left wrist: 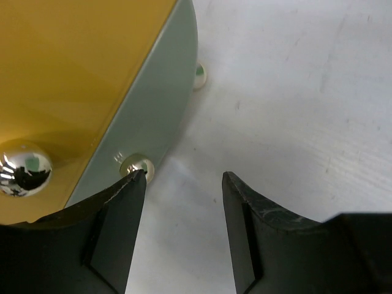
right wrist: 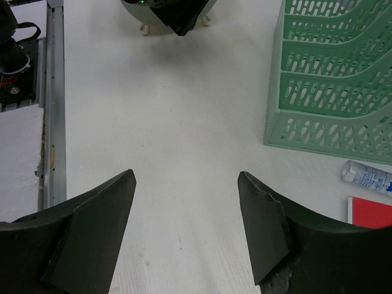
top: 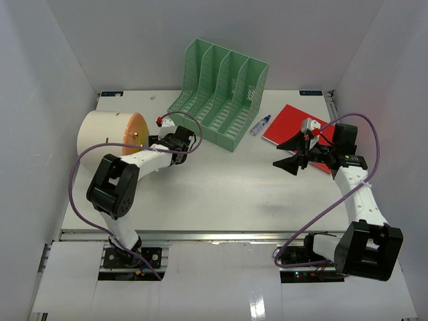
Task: Organize the desk
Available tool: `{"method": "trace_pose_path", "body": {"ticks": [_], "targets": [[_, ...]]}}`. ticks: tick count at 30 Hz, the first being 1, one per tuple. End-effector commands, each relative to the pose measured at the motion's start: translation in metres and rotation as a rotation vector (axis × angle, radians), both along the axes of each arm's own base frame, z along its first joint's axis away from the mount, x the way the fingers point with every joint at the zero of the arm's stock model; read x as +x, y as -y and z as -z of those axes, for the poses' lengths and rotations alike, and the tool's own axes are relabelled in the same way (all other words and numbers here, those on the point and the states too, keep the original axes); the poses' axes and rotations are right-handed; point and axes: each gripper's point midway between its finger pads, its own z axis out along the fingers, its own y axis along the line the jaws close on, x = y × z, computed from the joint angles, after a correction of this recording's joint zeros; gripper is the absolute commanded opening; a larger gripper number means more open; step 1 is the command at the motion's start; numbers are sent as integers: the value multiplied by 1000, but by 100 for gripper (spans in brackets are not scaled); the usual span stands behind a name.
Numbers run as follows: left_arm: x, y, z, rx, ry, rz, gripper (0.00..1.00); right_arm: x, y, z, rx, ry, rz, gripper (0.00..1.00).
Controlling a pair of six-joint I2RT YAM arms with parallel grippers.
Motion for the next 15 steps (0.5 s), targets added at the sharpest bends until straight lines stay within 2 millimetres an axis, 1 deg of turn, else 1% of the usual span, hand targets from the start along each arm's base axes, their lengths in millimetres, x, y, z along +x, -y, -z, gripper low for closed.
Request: {"method": "trace_pose_path", "body": {"ticks": [1,4,8,15], "targets": [[-1,-14,-11,73,31,-110,63,1,1,-4,4,26,-6,74],[-4,-16,-8,76,26,-131,62,2,1,-4,3,28,-5,74],[-8,-19,-11,80,26,-149,61,2,1,-3,2,23,-4,74],[-13,-23,-24,83,40,-165,60,3,1,-2,3,19,-5,74]]}}
